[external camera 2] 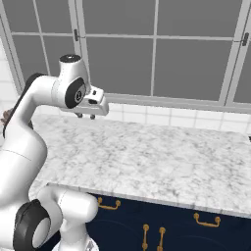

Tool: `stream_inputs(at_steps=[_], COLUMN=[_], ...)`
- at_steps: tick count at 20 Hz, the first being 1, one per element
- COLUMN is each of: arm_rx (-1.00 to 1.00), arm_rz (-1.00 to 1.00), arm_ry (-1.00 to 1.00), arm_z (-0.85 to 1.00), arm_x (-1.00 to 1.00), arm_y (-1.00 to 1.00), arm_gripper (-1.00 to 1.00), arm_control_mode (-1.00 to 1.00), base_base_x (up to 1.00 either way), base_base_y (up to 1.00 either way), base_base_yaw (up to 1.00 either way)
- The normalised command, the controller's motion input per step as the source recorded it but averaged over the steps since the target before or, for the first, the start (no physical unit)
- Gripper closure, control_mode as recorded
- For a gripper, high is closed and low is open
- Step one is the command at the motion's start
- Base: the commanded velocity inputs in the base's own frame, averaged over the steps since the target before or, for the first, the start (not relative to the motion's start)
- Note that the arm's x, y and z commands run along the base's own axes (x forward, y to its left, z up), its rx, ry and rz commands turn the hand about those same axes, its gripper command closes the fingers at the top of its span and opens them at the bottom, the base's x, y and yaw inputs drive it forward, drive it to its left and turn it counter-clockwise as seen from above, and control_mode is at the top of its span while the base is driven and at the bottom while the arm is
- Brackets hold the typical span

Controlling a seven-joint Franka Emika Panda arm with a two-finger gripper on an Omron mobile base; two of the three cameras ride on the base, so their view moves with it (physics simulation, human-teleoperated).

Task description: Take a straw from the drawer in front and place it inside the glass cup on the dining counter.

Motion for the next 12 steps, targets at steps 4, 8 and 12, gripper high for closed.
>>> stream_inputs(at_steps=[4, 8, 12], arm_rx=[0.0, 0.0, 0.0], arm_rz=[0.0, 0.0, 0.0], arm_ry=[0.0, 0.0, 0.0], arm_z=[0.0, 0.0, 0.0], arm_x=[0.0, 0.0, 0.0], arm_y=[0.0, 0.0, 0.0], arm_gripper=[-1.0, -1.0, -1.0], arm_control_mode=[1.0, 1.0, 1.0], base_base_x=[-0.06, -0.49, -0.88], base_base_y=[0.0, -0.09, -0.61], base_base_yaw=[0.0, 0.0, 0.08])
